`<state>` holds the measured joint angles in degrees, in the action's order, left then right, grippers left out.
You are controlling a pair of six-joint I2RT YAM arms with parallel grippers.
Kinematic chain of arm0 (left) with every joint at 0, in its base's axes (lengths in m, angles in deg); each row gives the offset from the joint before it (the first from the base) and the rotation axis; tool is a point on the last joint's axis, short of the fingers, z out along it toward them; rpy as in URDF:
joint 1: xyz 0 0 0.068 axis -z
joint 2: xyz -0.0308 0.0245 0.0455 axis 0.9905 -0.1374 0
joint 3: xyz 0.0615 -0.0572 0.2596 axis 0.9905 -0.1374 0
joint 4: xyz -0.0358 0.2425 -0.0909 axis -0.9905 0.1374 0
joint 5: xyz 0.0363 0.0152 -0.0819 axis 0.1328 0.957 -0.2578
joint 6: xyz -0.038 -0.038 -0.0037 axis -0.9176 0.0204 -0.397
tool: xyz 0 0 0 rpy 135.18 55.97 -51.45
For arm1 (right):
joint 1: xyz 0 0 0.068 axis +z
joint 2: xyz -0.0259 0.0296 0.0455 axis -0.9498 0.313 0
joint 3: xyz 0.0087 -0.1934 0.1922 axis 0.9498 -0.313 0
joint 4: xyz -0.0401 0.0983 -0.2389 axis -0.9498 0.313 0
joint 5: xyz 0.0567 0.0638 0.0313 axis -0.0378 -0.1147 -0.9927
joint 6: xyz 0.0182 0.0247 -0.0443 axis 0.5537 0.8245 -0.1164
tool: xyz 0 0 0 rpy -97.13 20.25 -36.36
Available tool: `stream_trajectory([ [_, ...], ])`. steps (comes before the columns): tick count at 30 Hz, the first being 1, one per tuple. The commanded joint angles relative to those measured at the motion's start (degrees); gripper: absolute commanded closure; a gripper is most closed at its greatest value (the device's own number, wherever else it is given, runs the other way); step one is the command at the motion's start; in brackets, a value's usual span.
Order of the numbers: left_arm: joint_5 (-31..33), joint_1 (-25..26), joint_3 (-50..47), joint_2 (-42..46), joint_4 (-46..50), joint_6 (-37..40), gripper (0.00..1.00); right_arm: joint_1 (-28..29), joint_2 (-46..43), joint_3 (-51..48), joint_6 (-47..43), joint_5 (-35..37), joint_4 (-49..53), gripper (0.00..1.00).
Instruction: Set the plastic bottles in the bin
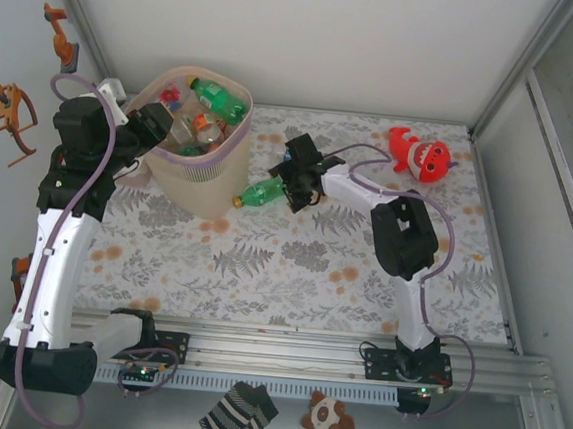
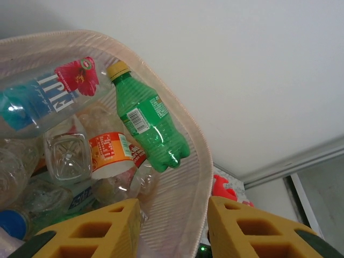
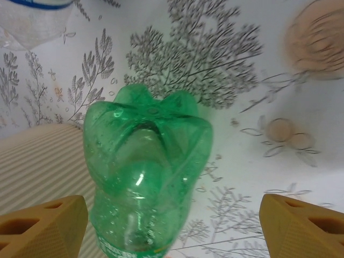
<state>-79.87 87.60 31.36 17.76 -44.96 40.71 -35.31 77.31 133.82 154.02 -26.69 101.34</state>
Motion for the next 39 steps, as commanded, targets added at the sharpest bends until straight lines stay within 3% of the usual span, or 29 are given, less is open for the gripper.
stream_trajectory([
  [1, 0.4, -0.5, -0.3, 1.5, 0.9, 1.5, 0.63, 0.7, 2.2, 3.3, 4.1, -1.6, -2.0, 0.18],
  [13, 1.6, -0.4, -0.2, 2.8, 2.0, 1.5, 0.63, 0.8, 7.5, 5.9, 9.3, -0.8, -2.8, 0.24],
  [22, 1.9, -0.5, -0.3, 3.3, 2.2, 1.5, 0.63, 0.8, 7.5, 4.8, 9.9, 0.4, -3.4, 0.37],
  [30, 1.9, -0.5, -0.2, 3.3, 2.0, 1.4, 0.63, 0.8, 4.5, 2.5, 9.6, 2.5, -4.1, 0.43],
  [39, 3.0, -0.5, 0.1, 3.6, 2.6, 3.2, 0.64, 0.8, -4.1, -1.6, 4.4, 10.6, -3.3, 0.47],
])
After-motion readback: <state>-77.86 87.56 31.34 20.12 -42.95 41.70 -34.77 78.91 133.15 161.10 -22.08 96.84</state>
